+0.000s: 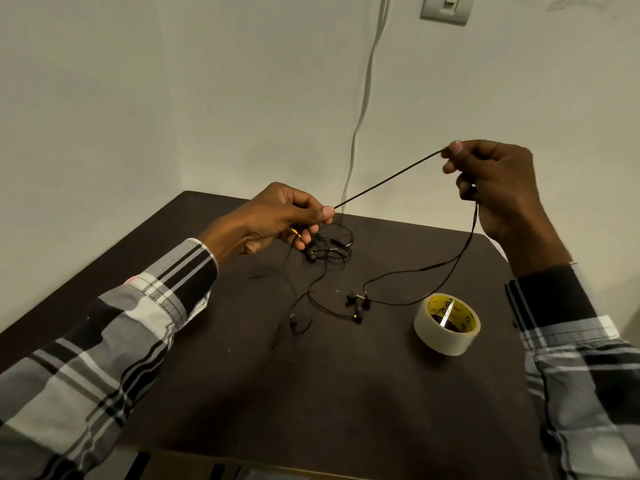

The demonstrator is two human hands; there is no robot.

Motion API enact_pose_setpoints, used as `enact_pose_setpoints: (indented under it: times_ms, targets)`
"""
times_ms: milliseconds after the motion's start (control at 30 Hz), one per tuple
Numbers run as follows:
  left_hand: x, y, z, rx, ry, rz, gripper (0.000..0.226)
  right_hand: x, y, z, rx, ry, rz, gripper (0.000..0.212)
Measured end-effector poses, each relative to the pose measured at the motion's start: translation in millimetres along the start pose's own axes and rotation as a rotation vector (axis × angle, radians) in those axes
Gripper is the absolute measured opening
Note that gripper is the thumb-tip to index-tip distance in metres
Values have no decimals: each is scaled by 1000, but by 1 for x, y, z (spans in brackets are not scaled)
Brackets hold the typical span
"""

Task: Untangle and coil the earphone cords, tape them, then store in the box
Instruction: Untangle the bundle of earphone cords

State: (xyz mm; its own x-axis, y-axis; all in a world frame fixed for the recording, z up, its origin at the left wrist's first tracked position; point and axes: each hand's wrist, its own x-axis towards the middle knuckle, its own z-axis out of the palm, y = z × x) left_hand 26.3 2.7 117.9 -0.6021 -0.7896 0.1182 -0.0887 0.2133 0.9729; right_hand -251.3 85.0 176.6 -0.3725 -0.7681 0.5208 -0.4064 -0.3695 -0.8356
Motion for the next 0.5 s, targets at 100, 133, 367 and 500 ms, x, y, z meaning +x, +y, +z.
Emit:
enact_pose_setpoints:
  times_ms: [100,133,367,500]
  targets:
    - [-5,-6,-5,-12,3,-17,22,6,13,-3,-79,40,15,18]
    - [-6,-7,-5,-16,7,-19,22,6,20,-2,-141,18,27,16]
    - [-2,4,9,-11,29,21,22,-21,33,34,-357,-232,-6,22]
    - [3,11,19,26,41,65,16,-49,9,62,-121,-449,24,23]
